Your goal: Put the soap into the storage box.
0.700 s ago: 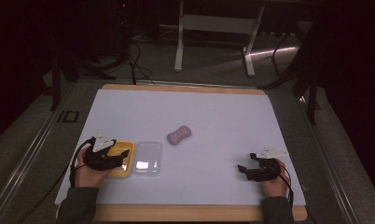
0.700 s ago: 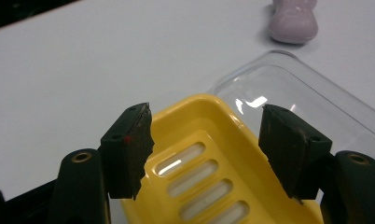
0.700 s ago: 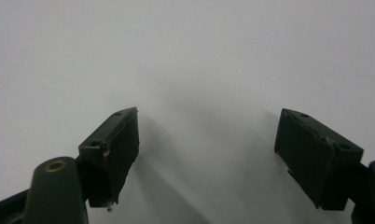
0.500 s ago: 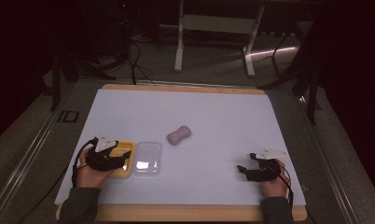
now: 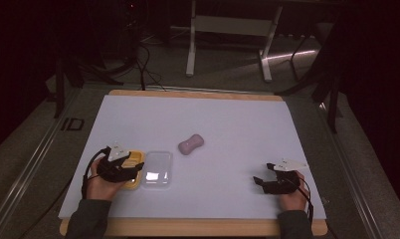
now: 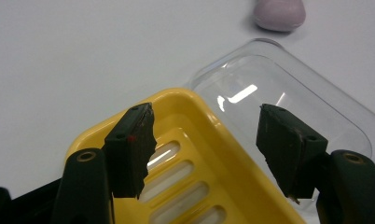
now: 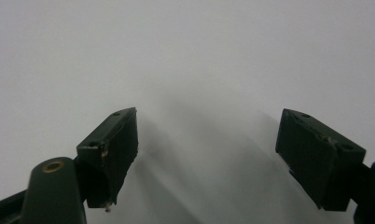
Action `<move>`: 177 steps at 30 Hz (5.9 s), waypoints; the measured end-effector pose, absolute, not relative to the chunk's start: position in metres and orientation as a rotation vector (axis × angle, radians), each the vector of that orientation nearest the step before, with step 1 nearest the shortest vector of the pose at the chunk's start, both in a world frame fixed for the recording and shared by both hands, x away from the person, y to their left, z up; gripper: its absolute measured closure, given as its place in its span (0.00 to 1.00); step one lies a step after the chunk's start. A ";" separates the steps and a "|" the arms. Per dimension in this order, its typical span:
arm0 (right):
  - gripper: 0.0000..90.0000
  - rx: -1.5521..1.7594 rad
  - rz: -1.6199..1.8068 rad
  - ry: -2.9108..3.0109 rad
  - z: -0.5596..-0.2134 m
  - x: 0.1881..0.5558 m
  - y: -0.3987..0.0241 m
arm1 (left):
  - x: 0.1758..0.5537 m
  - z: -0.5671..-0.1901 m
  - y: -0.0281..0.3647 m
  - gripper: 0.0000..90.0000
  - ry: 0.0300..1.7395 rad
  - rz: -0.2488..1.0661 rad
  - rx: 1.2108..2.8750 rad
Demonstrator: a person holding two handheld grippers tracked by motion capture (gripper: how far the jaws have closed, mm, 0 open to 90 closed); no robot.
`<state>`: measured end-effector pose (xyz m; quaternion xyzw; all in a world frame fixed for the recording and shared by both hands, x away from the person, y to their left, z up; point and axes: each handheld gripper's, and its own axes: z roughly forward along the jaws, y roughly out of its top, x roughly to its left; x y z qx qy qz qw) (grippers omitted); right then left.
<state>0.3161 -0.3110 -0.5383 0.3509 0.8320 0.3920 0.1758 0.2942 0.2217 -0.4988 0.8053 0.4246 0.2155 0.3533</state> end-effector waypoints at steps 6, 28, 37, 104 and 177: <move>0.23 0.990 1.121 2.346 -0.538 0.315 -0.312 | 0.294 -0.498 0.214 0.41 1.071 0.547 2.097; 0.25 0.986 1.125 2.336 -0.538 0.314 -0.312 | 0.292 -0.491 0.197 0.41 1.060 0.532 2.147; 0.25 0.981 1.117 2.330 -0.537 0.313 -0.311 | 0.292 -0.487 0.191 0.43 1.040 0.517 2.161; 0.25 0.974 1.115 2.314 -0.537 0.312 -0.311 | 0.329 -0.447 0.143 0.42 0.861 0.459 2.225; 0.24 0.970 1.139 2.300 -0.536 0.311 -0.313 | 0.395 -0.454 0.103 0.42 0.840 0.427 2.277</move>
